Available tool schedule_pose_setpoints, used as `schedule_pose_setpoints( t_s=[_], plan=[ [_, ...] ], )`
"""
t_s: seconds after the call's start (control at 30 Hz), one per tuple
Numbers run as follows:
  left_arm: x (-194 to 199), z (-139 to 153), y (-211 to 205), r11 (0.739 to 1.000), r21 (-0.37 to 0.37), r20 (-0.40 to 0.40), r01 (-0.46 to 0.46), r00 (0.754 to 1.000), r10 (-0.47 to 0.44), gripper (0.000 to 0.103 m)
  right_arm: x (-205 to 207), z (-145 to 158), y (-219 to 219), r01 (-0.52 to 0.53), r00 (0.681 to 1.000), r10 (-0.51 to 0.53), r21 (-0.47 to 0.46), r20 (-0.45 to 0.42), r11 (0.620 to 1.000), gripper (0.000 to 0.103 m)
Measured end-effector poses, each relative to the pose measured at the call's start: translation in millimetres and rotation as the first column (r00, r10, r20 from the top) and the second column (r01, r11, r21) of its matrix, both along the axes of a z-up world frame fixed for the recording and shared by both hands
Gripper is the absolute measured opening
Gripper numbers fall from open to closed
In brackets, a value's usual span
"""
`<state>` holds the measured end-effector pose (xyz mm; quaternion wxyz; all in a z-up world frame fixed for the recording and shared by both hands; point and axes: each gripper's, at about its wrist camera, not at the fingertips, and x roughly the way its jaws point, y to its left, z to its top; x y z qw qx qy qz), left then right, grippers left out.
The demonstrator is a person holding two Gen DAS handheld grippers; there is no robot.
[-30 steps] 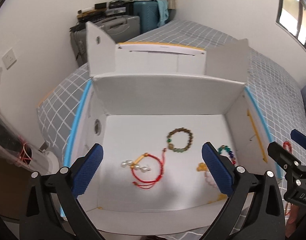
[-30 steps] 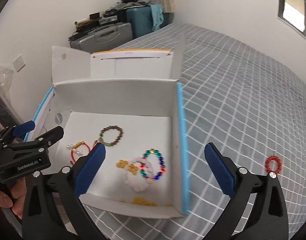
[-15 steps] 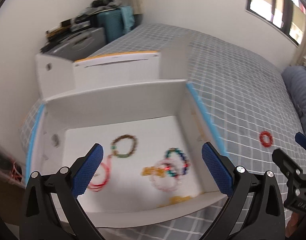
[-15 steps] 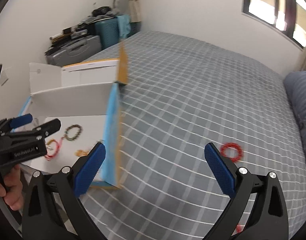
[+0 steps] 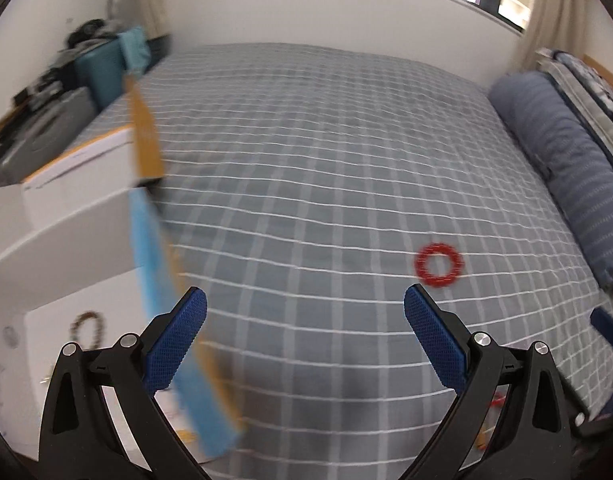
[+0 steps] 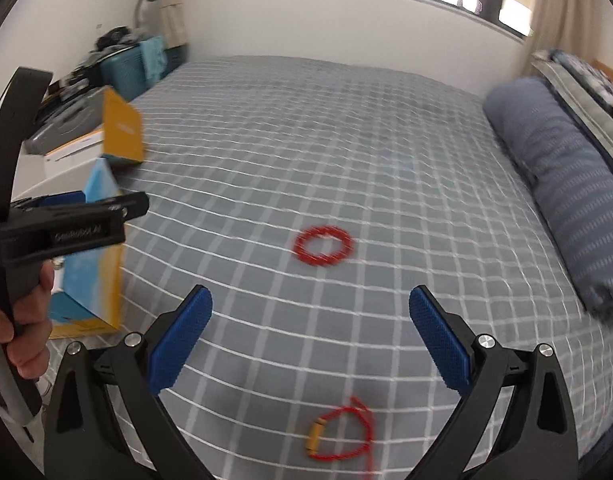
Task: Organize jewelry
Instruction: 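Move both open tools back toward the red bead and red cord bracelets, then grasp red bead bracelet with left tool while right tool grasps red cord bracelet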
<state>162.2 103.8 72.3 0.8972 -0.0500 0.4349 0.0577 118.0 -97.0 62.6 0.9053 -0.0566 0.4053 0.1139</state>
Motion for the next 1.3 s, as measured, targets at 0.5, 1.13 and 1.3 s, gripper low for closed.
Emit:
schedule_pose_setpoints(
  t_s=[0.5,1.13,1.3],
  plan=[
    [83,-54,-85,0.993,-0.039,-0.063,0.108,0.992,-0.11,0.097,-19,-54,-75,0.137,0.984,-0.14,-0.027,-0.113,0.99,0.09],
    [145,-127,-114,0.992,0.009,-0.155,0.127,0.98,-0.124,0.097,-47,-117,-59,0.091,0.967,-0.094,-0.023,-0.237,0.996,0.09],
    [147,-138,-109,0.992,-0.008,-0.166,0.127,0.978,-0.127,0.097,-48,-129,-53,0.073,0.964,-0.078,-0.029,-0.254,0.997,0.09]
  ],
)
